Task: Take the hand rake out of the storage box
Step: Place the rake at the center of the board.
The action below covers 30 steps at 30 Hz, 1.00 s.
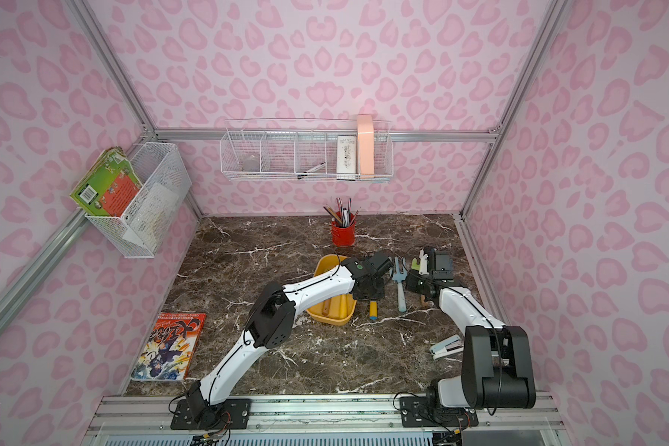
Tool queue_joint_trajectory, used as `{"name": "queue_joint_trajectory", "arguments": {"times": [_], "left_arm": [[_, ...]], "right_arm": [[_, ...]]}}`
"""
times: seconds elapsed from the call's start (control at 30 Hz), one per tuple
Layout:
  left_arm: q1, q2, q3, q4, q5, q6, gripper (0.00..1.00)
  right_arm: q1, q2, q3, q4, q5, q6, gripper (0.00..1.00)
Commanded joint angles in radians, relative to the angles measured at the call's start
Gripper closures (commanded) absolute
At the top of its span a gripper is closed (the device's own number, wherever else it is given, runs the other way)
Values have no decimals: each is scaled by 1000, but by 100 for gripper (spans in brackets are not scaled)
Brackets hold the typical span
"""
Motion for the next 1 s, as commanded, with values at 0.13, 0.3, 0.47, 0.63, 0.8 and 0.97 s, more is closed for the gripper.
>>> {"name": "queue_joint_trajectory", "arguments": {"times": [0.13,0.3,0.47,0.63,0.8,0.97], "left_arm": [[20,30,6,19,54,-82,74],[29,38,6,49,87,-63,70],[27,26,5,35,97,-42,64],[27,-20,-3,10,85,-11,60],[28,-113,-64,17,57,22,58],[29,-218,-154,19,26,81,57]], "right_arm": [[15,-8,-5,7,7,-1,61],[17,-12,-13,9,7,-2,61],[24,-10,-15,17,7,1,61],[43,0,-14,20,16,3,61],[60,2,-15,13,34,2,61],[67,-17,-15,1,42,3,60]]}}
